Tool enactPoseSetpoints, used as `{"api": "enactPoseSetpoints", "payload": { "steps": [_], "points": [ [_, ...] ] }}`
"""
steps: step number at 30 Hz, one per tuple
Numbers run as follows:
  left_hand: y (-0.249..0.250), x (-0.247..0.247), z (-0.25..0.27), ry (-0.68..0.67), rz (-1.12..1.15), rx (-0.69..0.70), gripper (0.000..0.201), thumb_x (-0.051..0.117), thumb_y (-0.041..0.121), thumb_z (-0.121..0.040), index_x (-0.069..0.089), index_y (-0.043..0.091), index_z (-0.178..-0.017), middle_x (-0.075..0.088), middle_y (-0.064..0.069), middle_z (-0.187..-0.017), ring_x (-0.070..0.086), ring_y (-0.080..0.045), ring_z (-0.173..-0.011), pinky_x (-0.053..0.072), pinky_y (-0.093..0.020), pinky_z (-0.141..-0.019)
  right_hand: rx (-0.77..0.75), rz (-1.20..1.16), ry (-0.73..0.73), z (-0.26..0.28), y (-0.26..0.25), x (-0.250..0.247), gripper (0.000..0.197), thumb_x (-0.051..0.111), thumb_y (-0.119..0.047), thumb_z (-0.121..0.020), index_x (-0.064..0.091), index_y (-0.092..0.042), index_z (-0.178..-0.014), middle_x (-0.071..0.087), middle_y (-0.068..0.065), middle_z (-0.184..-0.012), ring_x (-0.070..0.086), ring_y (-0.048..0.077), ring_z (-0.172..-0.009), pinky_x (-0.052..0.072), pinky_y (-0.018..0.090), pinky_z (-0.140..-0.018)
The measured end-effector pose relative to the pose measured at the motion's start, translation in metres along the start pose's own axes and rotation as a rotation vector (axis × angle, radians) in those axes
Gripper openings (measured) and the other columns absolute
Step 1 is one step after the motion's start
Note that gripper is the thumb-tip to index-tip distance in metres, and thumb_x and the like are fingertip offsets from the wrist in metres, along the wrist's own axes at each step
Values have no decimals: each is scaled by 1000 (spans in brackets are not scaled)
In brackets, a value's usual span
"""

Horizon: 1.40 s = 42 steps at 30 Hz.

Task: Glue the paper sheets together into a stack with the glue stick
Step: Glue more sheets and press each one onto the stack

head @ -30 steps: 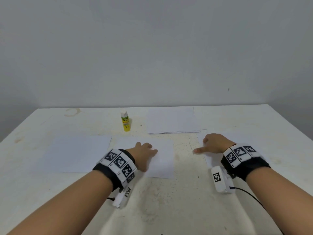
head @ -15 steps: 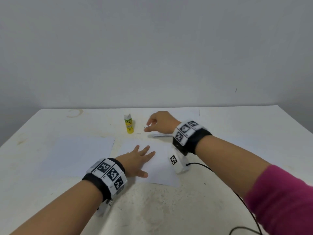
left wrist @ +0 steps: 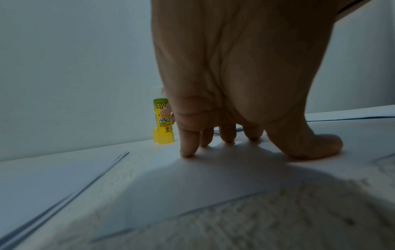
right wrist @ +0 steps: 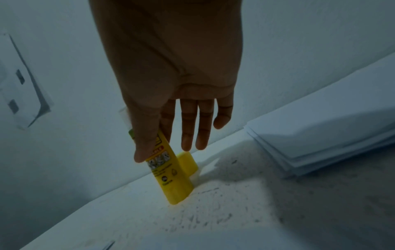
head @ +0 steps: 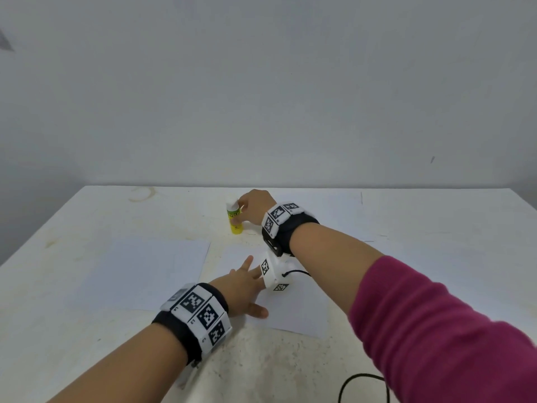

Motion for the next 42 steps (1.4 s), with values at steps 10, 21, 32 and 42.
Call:
{"api": "enactPoseSetpoints", "payload": {
  "steps": [10, 21, 32, 42],
  "points": [
    [9, -4, 7, 52, 2, -30, 85, 48, 47, -96, -12, 29, -152, -21, -1, -159, -11, -33, -147, 20, -48, -117, -32, -325, -104, 91, 34, -63, 31, 78, -21, -78, 69, -19, -107, 67, -1, -87, 62, 9, -66, 50, 20, -58],
    [41, -7, 2, 242, 8, -132, 82, 58, 60, -83, 22, 18, -144, 28, -9, -140, 33, -33, -122, 44, -40, -89, 104, -263, 317, 147, 106, -65, 27, 83, -7, -68, 64, -12, -86, 60, -5, -76, 57, 9, -65, 49, 15, -54],
    [33, -10, 4, 250, -68, -109, 90, 59, 65, -80, 20, 22, -148, 25, -8, -147, 30, -32, -128, 44, -41, -93, 7, -122, 270, 163, 97, -38, 21, 75, -11, -77, 62, -15, -93, 65, 0, -80, 58, 13, -71, 47, 24, -65],
    [23, -19, 9, 207, -189, -69, 61, 36, 17, -100, 10, 28, -153, 16, -9, -154, 30, -33, -132, 42, -39, -100, 11, -17, 95, 208, 99, -40, 24, 80, -16, -74, 63, -22, -91, 59, -10, -74, 53, 4, -62, 46, 21, -58]
  ]
}}
Point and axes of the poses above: each hand's wrist, its own z-axis away from the middle knuckle, its own x-axis out of the palm, y = z × x, the point moved 3 cm from there along -z, towards the middle knuckle
